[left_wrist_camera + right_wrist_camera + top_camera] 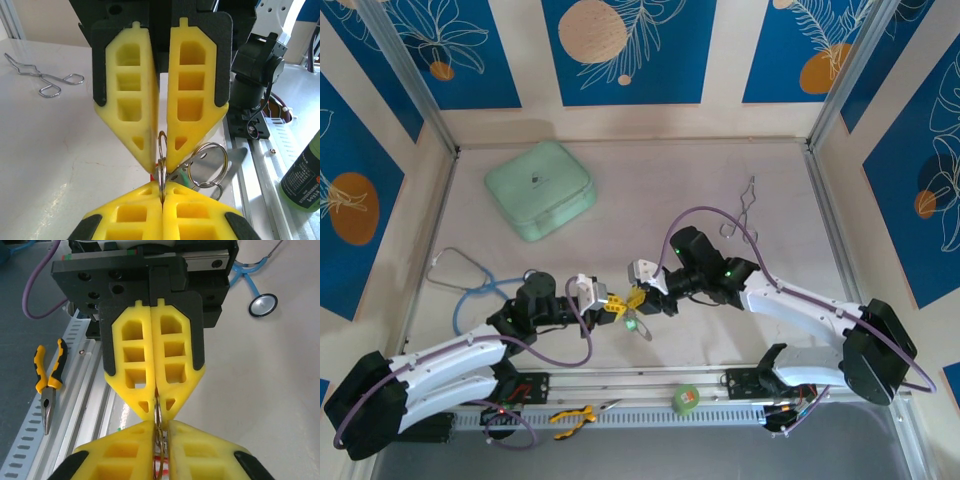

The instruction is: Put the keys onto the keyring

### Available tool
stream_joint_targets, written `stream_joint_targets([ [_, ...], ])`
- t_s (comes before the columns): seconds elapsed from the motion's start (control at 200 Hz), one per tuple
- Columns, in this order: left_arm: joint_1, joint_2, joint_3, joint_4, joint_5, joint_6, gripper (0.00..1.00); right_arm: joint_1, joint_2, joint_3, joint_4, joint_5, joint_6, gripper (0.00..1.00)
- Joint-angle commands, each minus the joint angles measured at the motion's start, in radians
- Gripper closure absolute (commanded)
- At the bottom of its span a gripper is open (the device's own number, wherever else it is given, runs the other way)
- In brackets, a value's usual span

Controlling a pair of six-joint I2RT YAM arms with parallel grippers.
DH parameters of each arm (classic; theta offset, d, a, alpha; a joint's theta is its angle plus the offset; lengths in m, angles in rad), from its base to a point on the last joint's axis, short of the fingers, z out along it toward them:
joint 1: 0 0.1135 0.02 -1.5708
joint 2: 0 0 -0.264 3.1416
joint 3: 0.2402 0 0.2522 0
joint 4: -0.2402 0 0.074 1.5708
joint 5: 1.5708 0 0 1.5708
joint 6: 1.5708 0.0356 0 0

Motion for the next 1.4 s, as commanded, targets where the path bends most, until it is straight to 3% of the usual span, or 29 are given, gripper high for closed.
stream_joint_targets([
  [0.0, -0.002, 0.003, -0.002, 0.092, 0.035, -0.019, 1.00, 0.006, 0.014, -0.010, 0.015, -0.041, 0.005, 0.93],
  [0.05, -0.002, 0.001, -0.003, 0.095, 0.031, -0.022, 1.00, 0.005, 0.015, -0.008, 0.008, -0.044, 0.003, 1.00],
  [0.11, -0.002, -0.004, -0.002, 0.087, 0.014, -0.025, 1.00, 0.006, 0.012, 0.000, -0.010, -0.042, -0.002, 1.00],
  [0.175, -0.002, -0.015, 0.001, 0.054, -0.021, -0.025, 0.80, 0.010, 0.006, 0.010, -0.036, -0.025, -0.015, 1.00],
  [0.27, -0.002, -0.040, 0.023, -0.038, -0.041, 0.001, 0.76, 0.027, -0.001, 0.039, -0.107, 0.038, -0.063, 1.00],
  [0.42, -0.001, -0.046, 0.073, -0.175, -0.013, 0.043, 0.82, 0.069, 0.014, 0.099, -0.227, 0.140, -0.140, 1.00],
  [0.675, -0.002, -0.020, 0.085, -0.168, -0.003, 0.043, 0.87, 0.121, 0.050, 0.162, -0.267, 0.186, -0.164, 1.00],
  [0.77, -0.002, -0.017, 0.084, -0.164, 0.000, 0.042, 0.94, 0.132, 0.058, 0.172, -0.266, 0.177, -0.157, 1.00],
  [1.055, -0.002, -0.022, 0.073, -0.169, 0.013, 0.057, 1.00, 0.091, 0.015, 0.133, -0.200, 0.105, -0.098, 1.00],
  [1.155, -0.002, -0.032, 0.055, -0.124, 0.008, 0.051, 1.00, 0.067, 0.000, 0.095, -0.170, 0.099, -0.085, 0.77],
  [1.395, -0.002, -0.027, 0.024, -0.033, 0.004, 0.012, 1.00, 0.043, 0.020, 0.049, -0.127, 0.076, -0.067, 0.78],
])
